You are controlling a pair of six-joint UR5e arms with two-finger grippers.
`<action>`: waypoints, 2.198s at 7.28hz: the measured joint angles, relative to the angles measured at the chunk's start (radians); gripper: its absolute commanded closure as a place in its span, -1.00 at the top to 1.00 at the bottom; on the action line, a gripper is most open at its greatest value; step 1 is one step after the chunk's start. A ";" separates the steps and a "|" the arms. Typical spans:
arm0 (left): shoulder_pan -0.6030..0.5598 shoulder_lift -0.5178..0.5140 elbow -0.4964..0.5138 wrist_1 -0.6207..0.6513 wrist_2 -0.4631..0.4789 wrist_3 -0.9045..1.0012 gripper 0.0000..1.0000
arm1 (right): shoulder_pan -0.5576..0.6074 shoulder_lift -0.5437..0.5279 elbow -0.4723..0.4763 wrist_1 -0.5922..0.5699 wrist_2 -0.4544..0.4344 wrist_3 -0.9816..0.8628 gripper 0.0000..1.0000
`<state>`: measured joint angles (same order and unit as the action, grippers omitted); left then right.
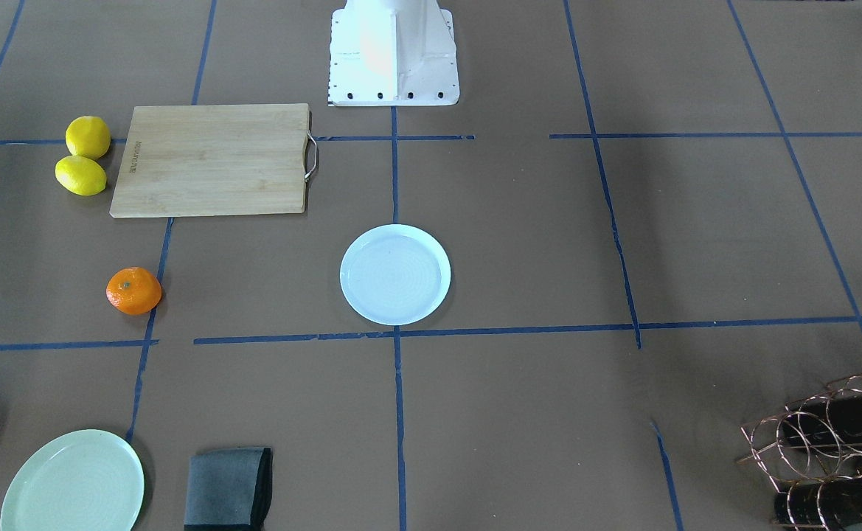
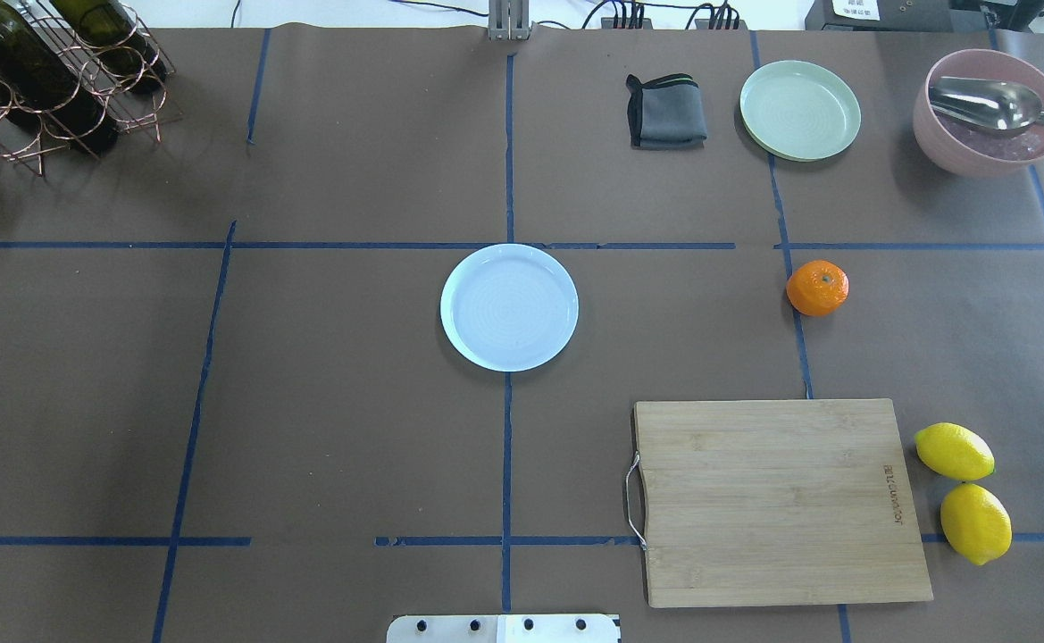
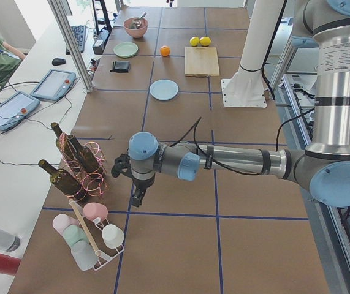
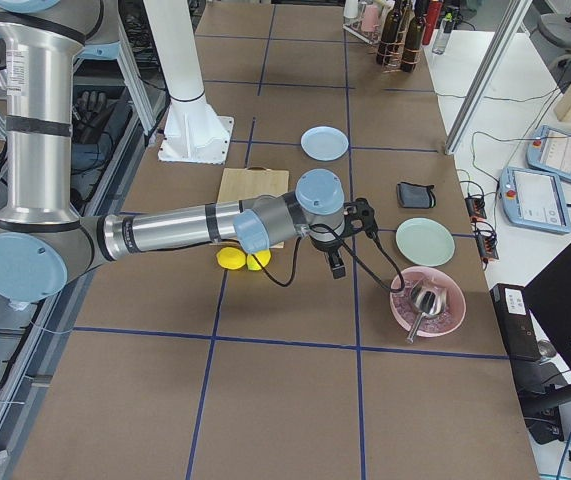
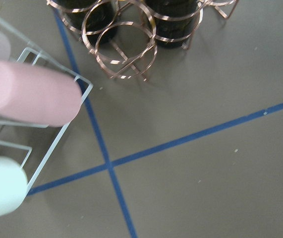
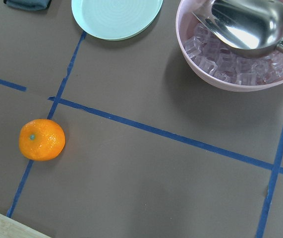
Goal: Pick orange to plate
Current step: 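Move the right gripper down over the orange tangerine, then close the right gripper around the orange tangerine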
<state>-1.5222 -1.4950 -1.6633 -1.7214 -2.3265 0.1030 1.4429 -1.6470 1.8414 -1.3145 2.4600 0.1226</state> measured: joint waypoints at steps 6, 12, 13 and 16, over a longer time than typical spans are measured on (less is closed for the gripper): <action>-0.024 0.020 -0.043 0.145 0.002 0.008 1.00 | -0.464 0.137 -0.008 0.092 -0.378 0.502 1.00; -0.026 0.018 -0.048 0.144 -0.001 0.007 1.00 | -0.631 0.250 -0.139 0.156 -0.513 0.652 1.00; -0.026 0.018 -0.049 0.144 -0.001 0.007 1.00 | -0.635 0.255 -0.153 0.156 -0.522 0.651 1.00; -0.026 0.018 -0.049 0.143 -0.001 0.007 1.00 | -0.654 0.260 -0.180 0.156 -0.546 0.650 0.12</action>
<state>-1.5478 -1.4775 -1.7122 -1.5784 -2.3279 0.1103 0.7885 -1.3868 1.6610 -1.1581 1.9142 0.7725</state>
